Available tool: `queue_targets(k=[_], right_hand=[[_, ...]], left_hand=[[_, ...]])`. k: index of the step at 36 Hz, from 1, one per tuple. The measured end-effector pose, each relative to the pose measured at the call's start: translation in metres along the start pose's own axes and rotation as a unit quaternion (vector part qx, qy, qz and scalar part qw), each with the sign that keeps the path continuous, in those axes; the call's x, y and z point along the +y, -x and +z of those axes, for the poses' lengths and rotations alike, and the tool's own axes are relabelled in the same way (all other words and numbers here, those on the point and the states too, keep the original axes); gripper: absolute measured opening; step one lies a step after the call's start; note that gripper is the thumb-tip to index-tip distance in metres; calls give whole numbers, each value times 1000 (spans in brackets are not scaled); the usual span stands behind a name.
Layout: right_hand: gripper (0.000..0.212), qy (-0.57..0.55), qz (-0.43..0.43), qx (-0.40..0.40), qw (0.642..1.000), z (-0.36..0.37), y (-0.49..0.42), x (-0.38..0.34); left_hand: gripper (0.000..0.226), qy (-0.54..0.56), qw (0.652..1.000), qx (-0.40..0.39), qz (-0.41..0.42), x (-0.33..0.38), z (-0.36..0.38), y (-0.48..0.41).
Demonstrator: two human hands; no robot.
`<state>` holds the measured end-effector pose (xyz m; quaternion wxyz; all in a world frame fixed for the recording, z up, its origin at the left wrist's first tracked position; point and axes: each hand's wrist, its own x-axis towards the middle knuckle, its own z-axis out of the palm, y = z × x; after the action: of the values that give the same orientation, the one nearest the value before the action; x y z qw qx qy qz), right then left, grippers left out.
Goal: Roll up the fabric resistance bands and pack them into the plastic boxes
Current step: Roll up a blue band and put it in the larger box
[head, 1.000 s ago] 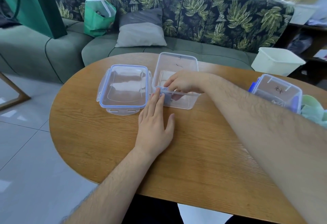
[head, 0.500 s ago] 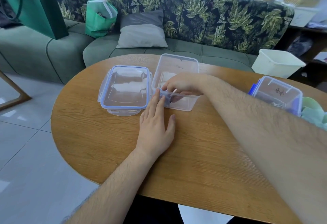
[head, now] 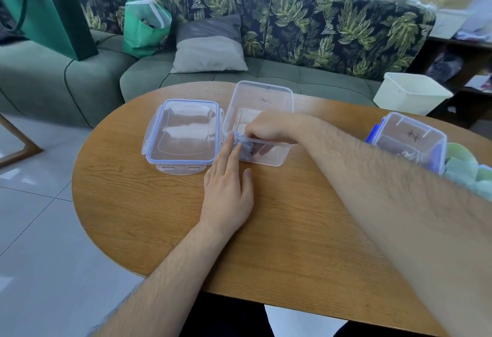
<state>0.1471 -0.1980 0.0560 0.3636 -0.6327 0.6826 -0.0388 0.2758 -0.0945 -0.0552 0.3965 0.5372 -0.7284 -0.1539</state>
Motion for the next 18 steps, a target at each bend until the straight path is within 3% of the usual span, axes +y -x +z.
queue_targets(k=[4,6,10,15,18], right_hand=[[31,96,-33,6,995,-2,8,2],[31,141,-59,51,987,-3,12,7],[35,104,-132,158,973,0,35,25],[24,51,-221,266,937,22,75,55],[19,32,-216,296,930,36,97,81]], left_hand=[[53,5,1000,6,0,1,0,0],[52,3,1000,9,-1,3,-2,1],[50,-2,1000,20,12,6,-4,2],[49,13,999,21,22,17,-4,5],[46,35,999,5,41,39,2,8]])
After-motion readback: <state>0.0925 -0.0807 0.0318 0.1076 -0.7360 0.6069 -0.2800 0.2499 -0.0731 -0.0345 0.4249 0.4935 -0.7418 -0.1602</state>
